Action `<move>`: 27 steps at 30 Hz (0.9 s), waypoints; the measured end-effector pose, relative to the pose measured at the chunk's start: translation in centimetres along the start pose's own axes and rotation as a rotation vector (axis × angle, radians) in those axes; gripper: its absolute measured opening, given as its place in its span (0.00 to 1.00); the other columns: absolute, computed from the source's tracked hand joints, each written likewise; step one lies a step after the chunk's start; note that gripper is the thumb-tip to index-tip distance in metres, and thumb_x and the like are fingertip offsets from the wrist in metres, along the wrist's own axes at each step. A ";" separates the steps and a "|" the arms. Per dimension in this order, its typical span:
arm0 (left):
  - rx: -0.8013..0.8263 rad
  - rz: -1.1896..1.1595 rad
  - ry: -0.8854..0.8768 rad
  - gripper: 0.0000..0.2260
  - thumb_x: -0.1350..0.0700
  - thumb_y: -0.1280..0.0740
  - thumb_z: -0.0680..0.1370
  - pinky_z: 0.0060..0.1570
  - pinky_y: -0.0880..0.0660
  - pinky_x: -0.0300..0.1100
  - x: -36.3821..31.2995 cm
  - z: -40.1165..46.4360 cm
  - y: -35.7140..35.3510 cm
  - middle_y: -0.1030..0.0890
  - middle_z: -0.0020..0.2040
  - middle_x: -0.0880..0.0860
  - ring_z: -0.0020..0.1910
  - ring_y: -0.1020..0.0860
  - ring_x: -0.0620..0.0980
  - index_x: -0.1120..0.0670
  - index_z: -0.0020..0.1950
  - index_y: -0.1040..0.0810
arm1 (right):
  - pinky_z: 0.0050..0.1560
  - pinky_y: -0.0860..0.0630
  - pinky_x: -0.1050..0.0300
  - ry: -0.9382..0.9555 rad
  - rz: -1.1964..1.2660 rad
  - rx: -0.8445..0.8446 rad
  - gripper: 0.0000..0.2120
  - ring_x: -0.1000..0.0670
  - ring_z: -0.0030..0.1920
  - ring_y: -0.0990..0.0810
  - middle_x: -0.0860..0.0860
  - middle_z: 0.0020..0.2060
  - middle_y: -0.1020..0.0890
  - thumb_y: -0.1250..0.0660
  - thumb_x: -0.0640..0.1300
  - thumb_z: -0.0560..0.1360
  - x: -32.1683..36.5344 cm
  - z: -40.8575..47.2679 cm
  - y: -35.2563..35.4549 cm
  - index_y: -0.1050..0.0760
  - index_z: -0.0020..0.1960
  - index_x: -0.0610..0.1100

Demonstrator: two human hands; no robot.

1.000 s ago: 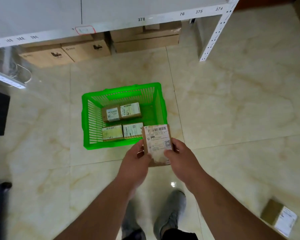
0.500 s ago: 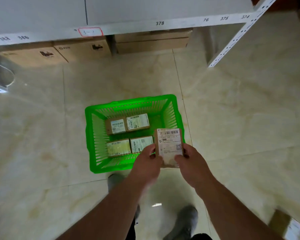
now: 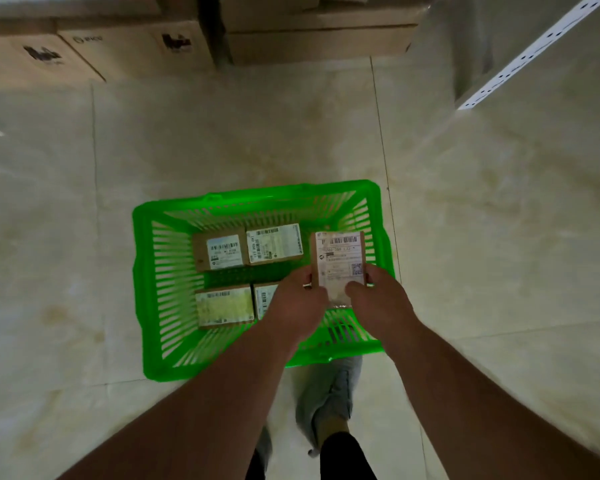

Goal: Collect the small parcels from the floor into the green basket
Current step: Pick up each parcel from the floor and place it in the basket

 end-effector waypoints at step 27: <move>0.017 -0.067 0.148 0.24 0.62 0.41 0.85 0.59 0.34 0.31 4.0 5.5 -1.3 0.36 0.81 0.54 0.79 0.35 0.51 0.52 0.81 0.38 | 0.45 0.27 0.62 -0.028 -0.012 0.093 0.18 0.50 0.50 0.21 0.54 0.54 0.21 0.36 0.46 0.79 -1.8 8.0 -4.9 0.25 0.68 0.51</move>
Point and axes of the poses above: each hand's wrist, its own z-axis towards the middle knuckle, its own y-axis out of the back of the hand, x = y × z, the point moved 5 cm from there along z, towards the middle knuckle
